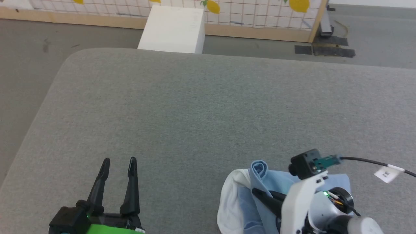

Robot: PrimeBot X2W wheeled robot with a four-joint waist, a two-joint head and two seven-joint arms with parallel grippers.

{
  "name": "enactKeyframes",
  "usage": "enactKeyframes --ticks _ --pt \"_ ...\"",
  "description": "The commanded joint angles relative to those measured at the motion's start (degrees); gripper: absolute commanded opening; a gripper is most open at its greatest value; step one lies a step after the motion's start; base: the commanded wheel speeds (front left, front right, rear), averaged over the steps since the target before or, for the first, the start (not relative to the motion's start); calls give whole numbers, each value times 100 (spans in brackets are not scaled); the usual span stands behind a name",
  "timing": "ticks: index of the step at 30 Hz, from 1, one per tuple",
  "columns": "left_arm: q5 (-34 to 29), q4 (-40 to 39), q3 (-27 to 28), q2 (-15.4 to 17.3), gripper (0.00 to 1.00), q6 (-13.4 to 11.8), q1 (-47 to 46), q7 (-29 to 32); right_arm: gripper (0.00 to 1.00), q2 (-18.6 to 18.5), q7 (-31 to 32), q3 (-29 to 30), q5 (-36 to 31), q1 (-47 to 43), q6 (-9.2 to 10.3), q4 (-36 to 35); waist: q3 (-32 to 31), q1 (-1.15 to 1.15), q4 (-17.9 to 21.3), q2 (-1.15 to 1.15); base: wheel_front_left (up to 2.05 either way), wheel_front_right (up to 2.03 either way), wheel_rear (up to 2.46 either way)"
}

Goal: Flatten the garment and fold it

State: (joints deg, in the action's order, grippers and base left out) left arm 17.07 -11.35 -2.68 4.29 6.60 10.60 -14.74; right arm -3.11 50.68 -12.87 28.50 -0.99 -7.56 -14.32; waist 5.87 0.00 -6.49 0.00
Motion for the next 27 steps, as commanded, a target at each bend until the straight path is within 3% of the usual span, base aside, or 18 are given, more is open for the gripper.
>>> enactKeyframes --ticks 1,11,12,13,15,16,17,22,27 --pt "29 26 -8 -20 100 48 -113 -26 0 6 -85 -45 -120 159 8 178 7 0 -97 0 0 0 0" --pt "57 157 -145 -65 100 69 -222 -26 0 21 -384 -155 -646 485 8 1813 27 0 -415 0 0 0 0" --pt "60 166 -154 -69 100 70 -231 -26 4 21 -418 -170 -675 512 8 1947 30 0 -434 0 0 0 0" --pt "63 176 -159 -73 100 72 -244 -26 23 22 -473 -181 -687 549 8 2098 33 0 -453 0 0 0 0" --pt "68 192 -162 -80 100 74 -269 -26 47 22 -584 -188 -660 621 8 2330 36 0 -475 0 0 0 0" --pt "67 198 -162 -83 100 74 -281 -26 80 22 -632 -217 -655 662 8 2406 39 0 -480 0 0 0 0" --pt "66 203 -160 -87 100 75 -293 -26 100 22 -710 -245 -593 710 8 2469 40 0 -479 0 0 0 0" --pt "68 219 -124 -99 100 78 -290 -26 100 23 -937 -352 -115 927 8 2404 1 0 -368 0 0 0 0" --pt "58 203 -94 -107 100 81 -255 -26 100 23 -982 -138 374 987 8 1686 -22 0 -186 0 0 0 0"
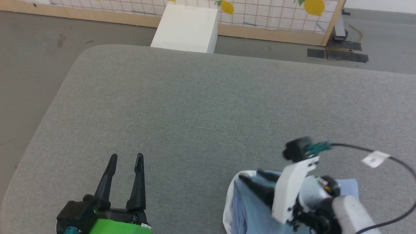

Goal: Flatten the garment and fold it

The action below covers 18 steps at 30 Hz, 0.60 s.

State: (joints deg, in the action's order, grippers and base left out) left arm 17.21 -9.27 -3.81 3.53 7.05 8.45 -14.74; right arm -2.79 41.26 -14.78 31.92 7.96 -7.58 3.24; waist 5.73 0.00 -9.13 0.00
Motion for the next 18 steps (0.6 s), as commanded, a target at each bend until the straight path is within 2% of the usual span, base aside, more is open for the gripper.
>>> enactKeyframes --ticks 1,4,10,13,18 --pt "39 -14 24 -33 100 36 -35 -26 100 -10 -61 156 51 79 9 -242 -4 0 113 0 0 0 0" --pt "7 -44 29 -35 100 38 -34 -26 100 -10 -226 656 -62 -41 9 -879 31 0 216 0 0 0 0" --pt "-64 -147 113 -36 100 40 -32 -26 100 -10 -417 1903 -765 -735 9 -1861 129 0 395 0 0 0 0" --pt "-73 -169 148 -33 100 40 -1 -26 100 -10 -297 2382 -944 -1264 9 -2073 187 0 478 0 0 0 0" --pt "-75 -185 174 -10 100 42 -10 -26 100 -10 -169 2708 -934 -1850 9 -2015 274 0 565 0 0 0 0"
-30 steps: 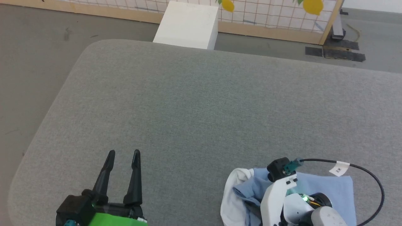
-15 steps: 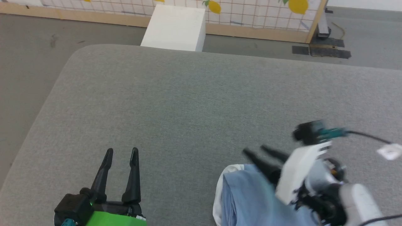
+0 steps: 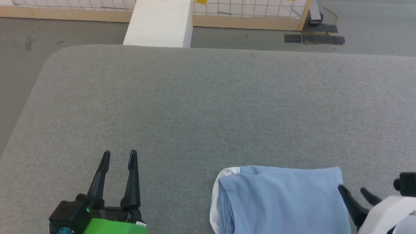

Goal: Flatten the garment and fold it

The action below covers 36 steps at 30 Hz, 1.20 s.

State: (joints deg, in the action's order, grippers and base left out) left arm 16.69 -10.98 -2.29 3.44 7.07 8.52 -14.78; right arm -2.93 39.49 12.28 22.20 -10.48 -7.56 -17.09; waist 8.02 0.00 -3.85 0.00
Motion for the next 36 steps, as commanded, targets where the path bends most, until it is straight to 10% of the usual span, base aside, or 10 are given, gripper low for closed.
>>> enactKeyframes --ticks 1,16,17,19,36 --pt "-23 -15 20 6 100 40 -29 -22 100 4 -22 32 49 -53 8 108 60 0 42 0 0 0 0" --pt "14 44 -94 205 100 41 -80 -22 100 5 134 -47 318 178 8 1693 44 0 -201 0 0 0 0" --pt "12 51 -99 217 100 41 -77 -22 40 5 162 -89 283 226 8 1786 37 0 -206 0 0 0 0" --pt "0 69 -148 247 100 41 -87 -22 0 4 144 -146 66 318 8 1906 20 0 -217 0 0 0 0" --pt "-28 2 -378 240 100 21 -62 -22 0 -670 88 -1118 -207 1305 8 1304 -127 0 452 0 0 0 0"
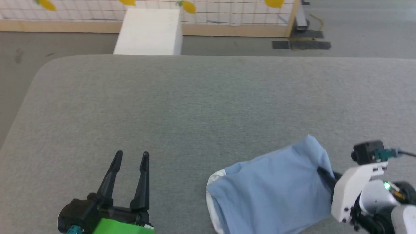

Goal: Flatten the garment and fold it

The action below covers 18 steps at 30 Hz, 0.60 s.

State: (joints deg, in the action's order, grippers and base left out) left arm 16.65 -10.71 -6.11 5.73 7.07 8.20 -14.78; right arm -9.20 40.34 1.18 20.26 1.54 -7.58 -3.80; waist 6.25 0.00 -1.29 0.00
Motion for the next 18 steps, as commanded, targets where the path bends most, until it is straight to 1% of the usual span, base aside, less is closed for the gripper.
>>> enactKeyframes --ticks 1,7,13,18 --pt "-31 -40 -9 19 100 19 -50 -22 0 -115 27 -65 -11 198 9 -17 83 0 255 0 0 0 0" --pt "-72 -168 -31 128 100 4 -217 3 0 -678 155 -296 -18 892 9 108 388 0 639 0 0 0 0" --pt "-150 -389 -72 251 100 -7 -487 116 0 -1264 101 -183 -182 1644 9 260 933 0 953 0 0 0 0" --pt "-248 -631 -64 385 100 -18 -793 187 0 -1867 37 -24 -435 2179 9 408 1427 0 1139 0 0 0 0"
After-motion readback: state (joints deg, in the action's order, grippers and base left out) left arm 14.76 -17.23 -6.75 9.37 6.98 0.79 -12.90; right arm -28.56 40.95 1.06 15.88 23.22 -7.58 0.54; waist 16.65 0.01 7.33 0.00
